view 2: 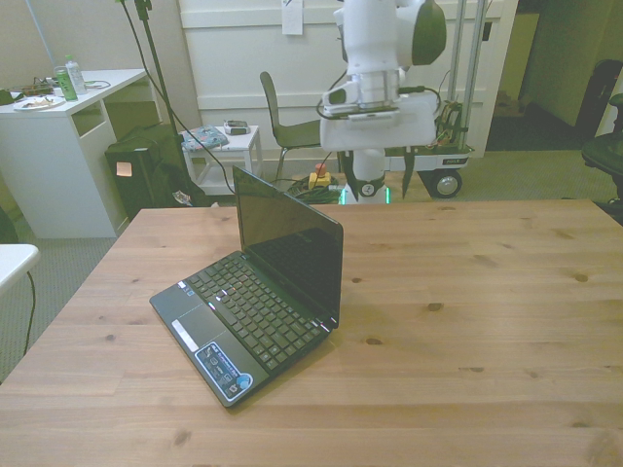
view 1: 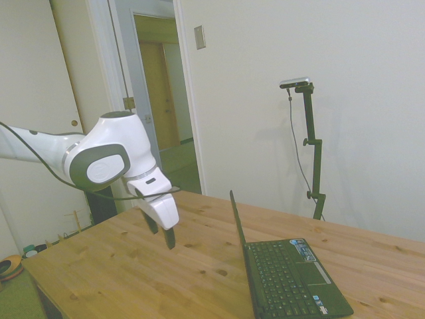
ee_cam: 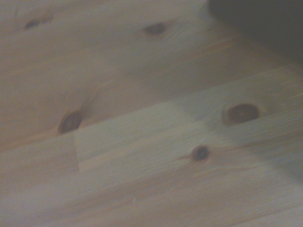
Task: Close the laptop
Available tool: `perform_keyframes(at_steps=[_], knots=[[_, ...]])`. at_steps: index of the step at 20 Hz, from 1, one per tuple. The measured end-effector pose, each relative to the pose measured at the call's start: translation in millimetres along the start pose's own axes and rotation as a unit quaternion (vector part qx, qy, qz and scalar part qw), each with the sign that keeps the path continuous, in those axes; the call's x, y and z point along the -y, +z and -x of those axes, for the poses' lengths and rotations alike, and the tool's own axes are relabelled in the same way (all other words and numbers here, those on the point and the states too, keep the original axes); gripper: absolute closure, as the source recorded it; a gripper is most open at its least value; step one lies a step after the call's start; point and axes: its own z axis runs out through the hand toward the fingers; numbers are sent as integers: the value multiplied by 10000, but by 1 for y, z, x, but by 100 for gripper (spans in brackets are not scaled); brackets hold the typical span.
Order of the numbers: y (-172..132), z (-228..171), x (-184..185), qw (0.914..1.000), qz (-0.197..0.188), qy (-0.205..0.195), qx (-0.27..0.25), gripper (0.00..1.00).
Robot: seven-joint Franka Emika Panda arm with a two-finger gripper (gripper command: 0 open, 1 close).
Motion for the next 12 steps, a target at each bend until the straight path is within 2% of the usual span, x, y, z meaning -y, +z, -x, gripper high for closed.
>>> perform_keyframes(at_steps=[2, 3, 7, 12], knots=[[-8, -30, 2, 9993, -81, 364, -4, 0], [-10, -45, 5, 9985, -110, 537, 23, 100], [-17, -93, 20, 9937, -67, 1098, 216, 100], [-19, -102, 31, 9923, 65, 1191, 338, 100]])
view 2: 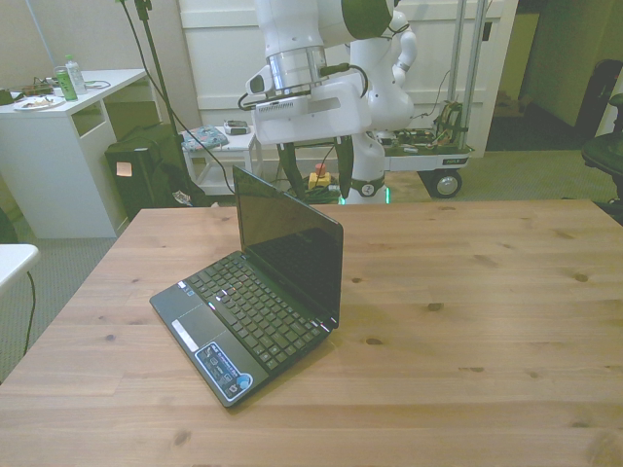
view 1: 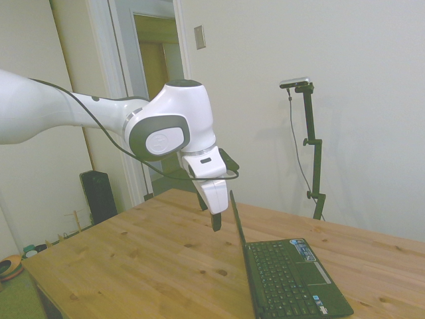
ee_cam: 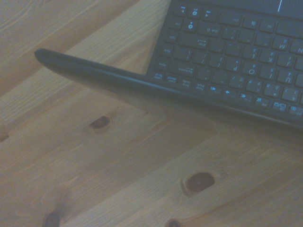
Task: Close the laptop
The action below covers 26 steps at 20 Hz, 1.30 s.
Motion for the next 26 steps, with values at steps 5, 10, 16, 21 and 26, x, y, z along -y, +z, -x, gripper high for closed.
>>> perform_keyframes(at_steps=[5, 10, 16, 21, 26], knots=[[-1, 0, 3, 9999, 90, 78, 60, 100], [-7, -10, 18, 9992, 162, 350, 74, 100], [-7, -23, 37, 9970, 442, 610, 178, 100], [-4, -39, 38, 9942, 672, 802, 259, 100], [-8, -82, 21, 9892, 798, 1203, 268, 100]])
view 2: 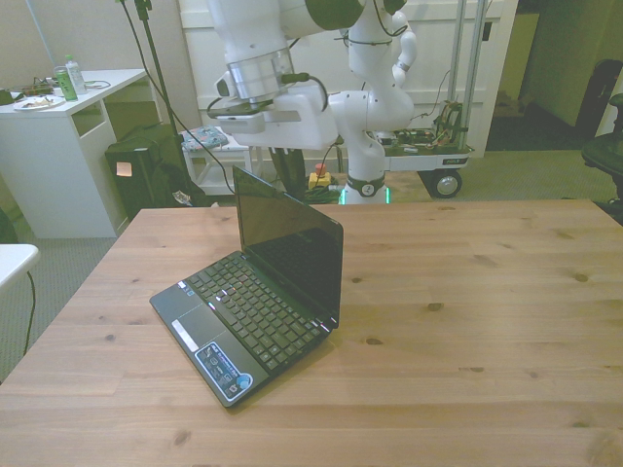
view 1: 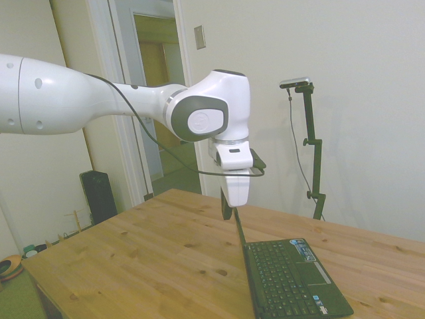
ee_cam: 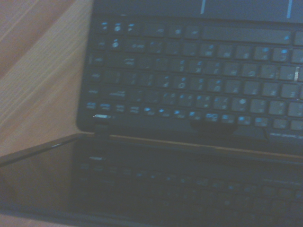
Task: Close the laptop
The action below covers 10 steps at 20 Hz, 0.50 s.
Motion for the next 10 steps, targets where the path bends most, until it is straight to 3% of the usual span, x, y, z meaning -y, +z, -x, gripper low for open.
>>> perform_keyframes(at_steps=[10], knots=[[-23, -90, 0, 9982, -149, 581, 3, 100]])
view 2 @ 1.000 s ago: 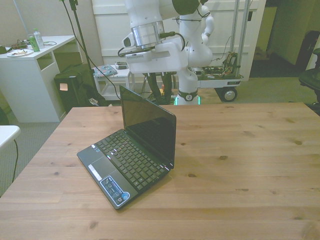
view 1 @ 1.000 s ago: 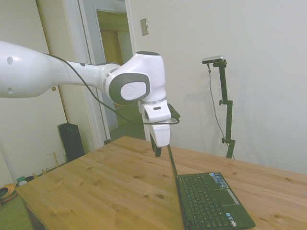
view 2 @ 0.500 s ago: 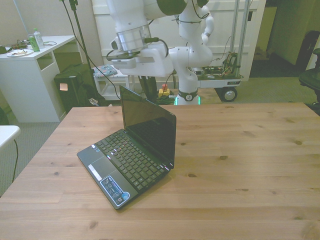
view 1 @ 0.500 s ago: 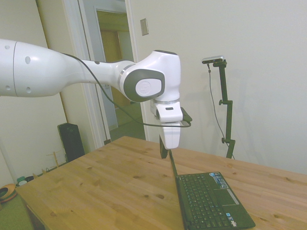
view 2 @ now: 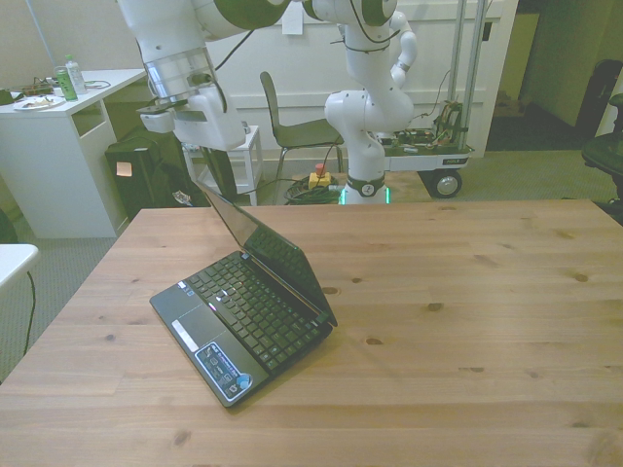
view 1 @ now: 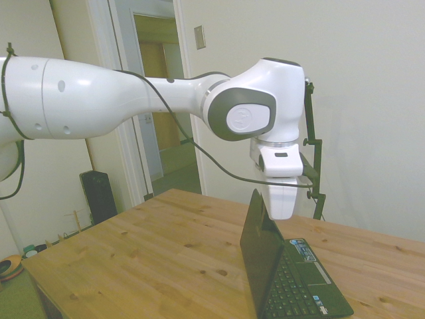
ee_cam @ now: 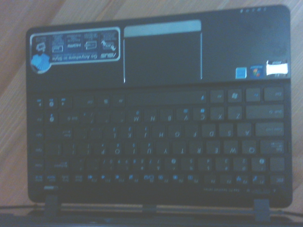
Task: Close the laptop
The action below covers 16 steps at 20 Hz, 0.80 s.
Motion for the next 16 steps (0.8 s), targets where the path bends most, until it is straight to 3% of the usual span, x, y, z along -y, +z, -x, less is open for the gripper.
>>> perform_keyframes(at_steps=[6, 16], knots=[[24, -29, 32, 9997, 10, -2, -229, 100], [119, -50, 80, 9976, 137, -212, -638, 100]])
